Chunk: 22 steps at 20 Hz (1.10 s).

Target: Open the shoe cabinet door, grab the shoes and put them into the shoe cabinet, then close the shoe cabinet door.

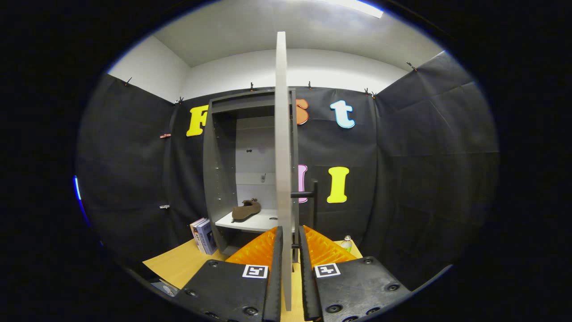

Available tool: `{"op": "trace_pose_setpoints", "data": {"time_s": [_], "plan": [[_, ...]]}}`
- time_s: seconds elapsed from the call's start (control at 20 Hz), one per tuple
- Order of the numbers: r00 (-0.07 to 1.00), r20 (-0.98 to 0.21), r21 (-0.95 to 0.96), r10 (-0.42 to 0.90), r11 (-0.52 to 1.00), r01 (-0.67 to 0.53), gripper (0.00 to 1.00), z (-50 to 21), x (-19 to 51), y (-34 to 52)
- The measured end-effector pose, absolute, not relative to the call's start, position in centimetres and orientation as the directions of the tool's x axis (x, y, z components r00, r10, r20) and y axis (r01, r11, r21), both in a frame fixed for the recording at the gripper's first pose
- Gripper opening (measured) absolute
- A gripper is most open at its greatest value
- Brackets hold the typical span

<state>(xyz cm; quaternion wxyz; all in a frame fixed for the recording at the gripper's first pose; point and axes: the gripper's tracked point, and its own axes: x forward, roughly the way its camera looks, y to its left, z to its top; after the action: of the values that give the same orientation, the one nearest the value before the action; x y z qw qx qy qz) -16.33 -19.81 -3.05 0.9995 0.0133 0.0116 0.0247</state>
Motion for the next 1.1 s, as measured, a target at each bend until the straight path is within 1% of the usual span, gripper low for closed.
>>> {"op": "trace_pose_setpoints", "data": {"time_s": [0.2,0.45,0.6,0.8,0.95,1.1], "plan": [[0.985,-0.080,0.030,0.151,0.988,-0.149,0.23,-5.7,-16.9,-15.1],[0.936,-0.234,0.030,0.265,0.964,-0.265,0.24,-12.2,-16.1,-8.6],[0.891,-0.344,0.048,0.297,0.953,-0.299,0.24,-17.6,-15.1,-5.6],[0.842,-0.469,0.072,0.267,0.962,-0.265,0.24,-24.3,-12.2,-2.4],[0.807,-0.551,0.078,0.213,0.976,-0.205,0.24,-29.3,-10.1,-0.6],[0.749,-0.646,0.064,0.146,0.988,-0.137,0.24,-35.2,-8.8,0.5]]}}
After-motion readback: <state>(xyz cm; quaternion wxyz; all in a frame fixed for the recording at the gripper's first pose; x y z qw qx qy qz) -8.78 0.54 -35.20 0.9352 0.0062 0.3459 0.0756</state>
